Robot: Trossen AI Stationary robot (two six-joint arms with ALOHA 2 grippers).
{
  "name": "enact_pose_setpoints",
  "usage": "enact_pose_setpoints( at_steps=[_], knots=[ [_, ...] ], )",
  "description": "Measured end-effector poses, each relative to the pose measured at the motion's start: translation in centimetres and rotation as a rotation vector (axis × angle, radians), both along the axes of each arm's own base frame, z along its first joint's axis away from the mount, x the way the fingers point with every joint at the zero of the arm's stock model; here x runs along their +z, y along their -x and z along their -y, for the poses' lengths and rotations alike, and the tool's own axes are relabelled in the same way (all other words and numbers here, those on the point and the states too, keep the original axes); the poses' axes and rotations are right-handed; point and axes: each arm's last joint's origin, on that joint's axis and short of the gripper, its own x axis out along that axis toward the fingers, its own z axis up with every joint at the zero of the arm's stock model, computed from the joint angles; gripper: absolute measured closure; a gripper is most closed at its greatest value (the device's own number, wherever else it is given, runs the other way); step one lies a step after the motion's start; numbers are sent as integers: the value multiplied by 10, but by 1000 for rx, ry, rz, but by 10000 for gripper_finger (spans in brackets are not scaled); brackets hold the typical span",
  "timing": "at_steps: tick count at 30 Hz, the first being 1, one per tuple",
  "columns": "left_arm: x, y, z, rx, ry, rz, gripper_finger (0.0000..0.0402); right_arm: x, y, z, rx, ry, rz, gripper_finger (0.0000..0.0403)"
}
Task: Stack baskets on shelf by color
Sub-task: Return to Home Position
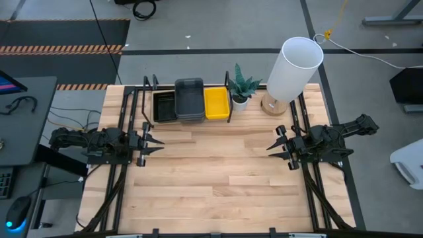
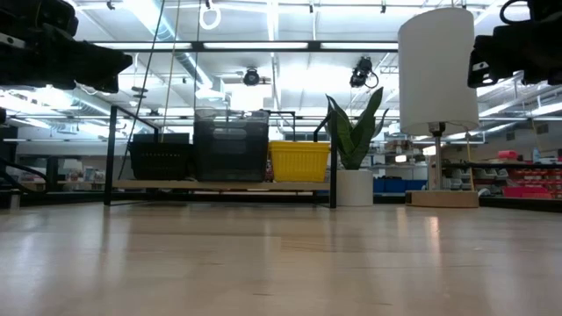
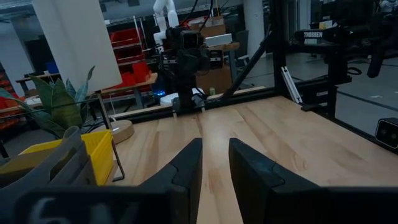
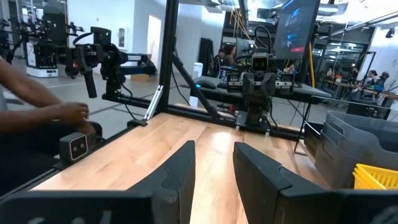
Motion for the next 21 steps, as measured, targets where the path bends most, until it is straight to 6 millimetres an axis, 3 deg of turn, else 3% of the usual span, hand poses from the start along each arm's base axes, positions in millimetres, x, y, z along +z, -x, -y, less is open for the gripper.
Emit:
enact_pose_setpoints(
  at_steps=[21],
  knots=[
    [0, 0, 0, 0, 0, -1, 313, 0, 0, 0, 0, 0, -1, 288]
  ],
)
